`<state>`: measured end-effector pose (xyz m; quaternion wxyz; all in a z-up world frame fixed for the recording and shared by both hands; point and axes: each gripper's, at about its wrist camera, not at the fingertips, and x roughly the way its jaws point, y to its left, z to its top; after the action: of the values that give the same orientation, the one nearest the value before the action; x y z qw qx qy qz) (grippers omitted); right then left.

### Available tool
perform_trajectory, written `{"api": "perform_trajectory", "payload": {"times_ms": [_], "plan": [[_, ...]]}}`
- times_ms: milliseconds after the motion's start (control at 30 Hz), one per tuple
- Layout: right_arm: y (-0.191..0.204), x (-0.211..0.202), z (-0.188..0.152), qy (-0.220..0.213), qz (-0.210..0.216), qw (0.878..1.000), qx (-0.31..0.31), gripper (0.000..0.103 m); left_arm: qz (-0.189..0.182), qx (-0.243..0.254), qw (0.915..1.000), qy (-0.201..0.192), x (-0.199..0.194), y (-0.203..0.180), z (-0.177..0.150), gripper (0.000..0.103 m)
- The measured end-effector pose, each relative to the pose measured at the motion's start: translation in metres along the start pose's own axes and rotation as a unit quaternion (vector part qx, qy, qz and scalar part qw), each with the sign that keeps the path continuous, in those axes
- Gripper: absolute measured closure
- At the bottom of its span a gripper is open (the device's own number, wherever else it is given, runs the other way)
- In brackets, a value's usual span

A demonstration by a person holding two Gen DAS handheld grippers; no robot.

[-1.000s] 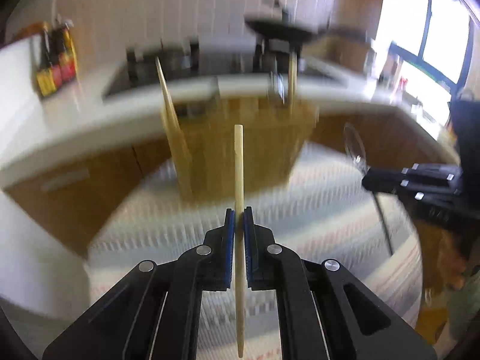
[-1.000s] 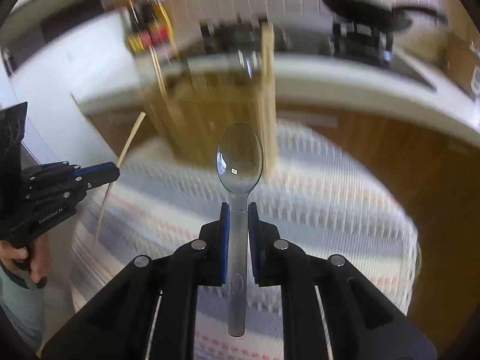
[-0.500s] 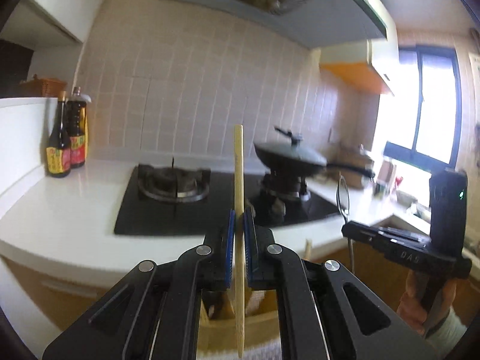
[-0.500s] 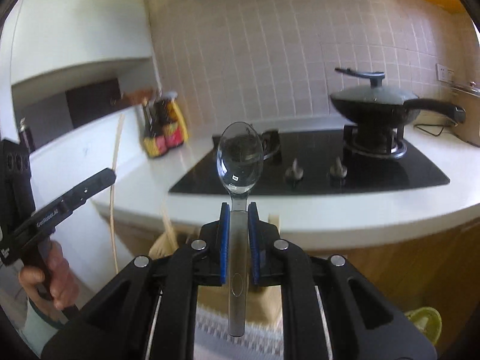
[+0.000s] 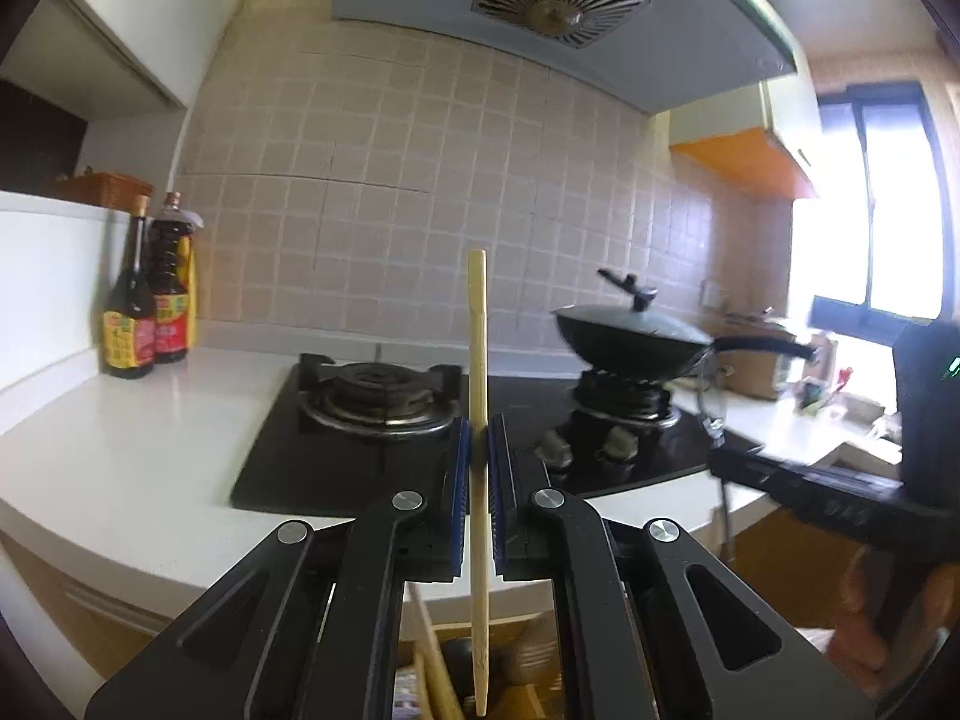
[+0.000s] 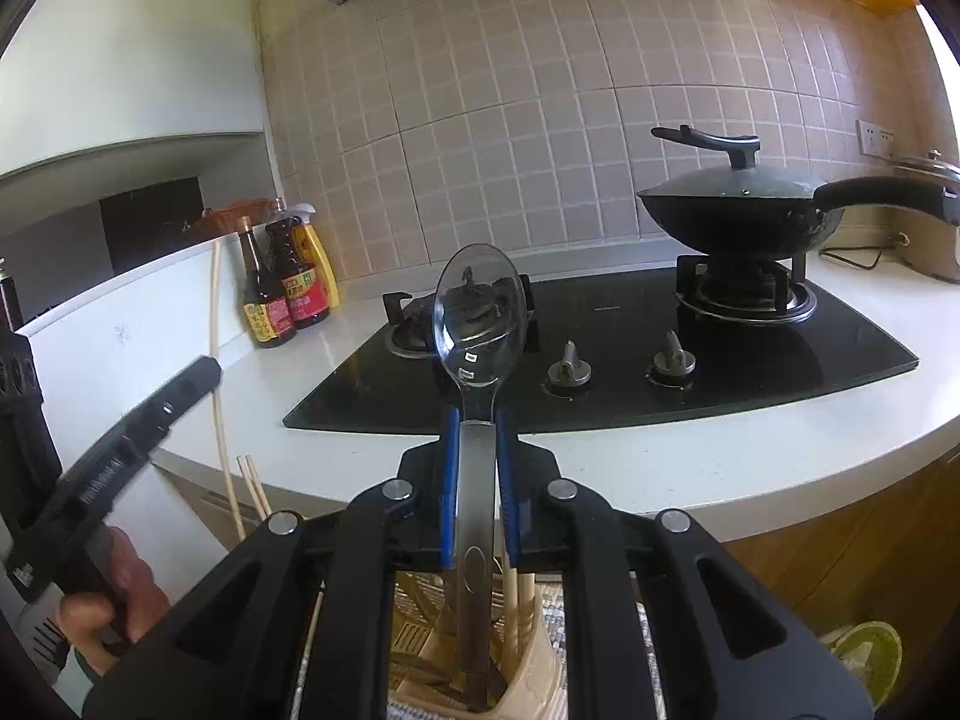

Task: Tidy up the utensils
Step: 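Lower the chopstick and spoon into the yellow basket and open both tools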

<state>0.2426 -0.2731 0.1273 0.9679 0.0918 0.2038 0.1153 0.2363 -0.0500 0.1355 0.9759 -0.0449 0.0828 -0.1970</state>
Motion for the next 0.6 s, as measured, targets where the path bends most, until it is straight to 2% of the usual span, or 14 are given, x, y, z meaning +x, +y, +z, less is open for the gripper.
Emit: {"api": "perform_trajectory", "payload": {"times_ms": [200, 267, 333, 400, 467, 600], "plan": [[0.004, 0.003, -0.014, -0.010, -0.007, 1.000, -0.020, 0.093, -0.007, -0.007, 0.9999, -0.003, 0.004, 0.006, -0.017, 0.098], [0.003, 0.000, -0.021, -0.016, -0.017, 0.999, -0.025, 0.092, -0.008, -0.006, 0.9999, -0.008, 0.000, 0.006, -0.021, 0.095], [0.002, -0.005, -0.024, -0.014, -0.009, 1.000, -0.025, 0.092, -0.012, -0.009, 0.9998, -0.009, -0.005, 0.006, -0.024, 0.074], [0.001, -0.012, -0.025, -0.013, -0.007, 1.000, -0.023, 0.091, -0.012, -0.008, 0.9998, -0.011, -0.011, 0.006, -0.024, 0.069], [0.000, -0.020, -0.027, -0.008, -0.001, 1.000, -0.018, 0.090, -0.010, -0.006, 0.9999, -0.011, -0.018, 0.005, -0.023, 0.067], [-0.004, -0.044, -0.038, 0.001, 0.002, 1.000, -0.005, 0.088, -0.017, -0.019, 0.9996, -0.014, -0.042, 0.005, -0.019, 0.051]]}}
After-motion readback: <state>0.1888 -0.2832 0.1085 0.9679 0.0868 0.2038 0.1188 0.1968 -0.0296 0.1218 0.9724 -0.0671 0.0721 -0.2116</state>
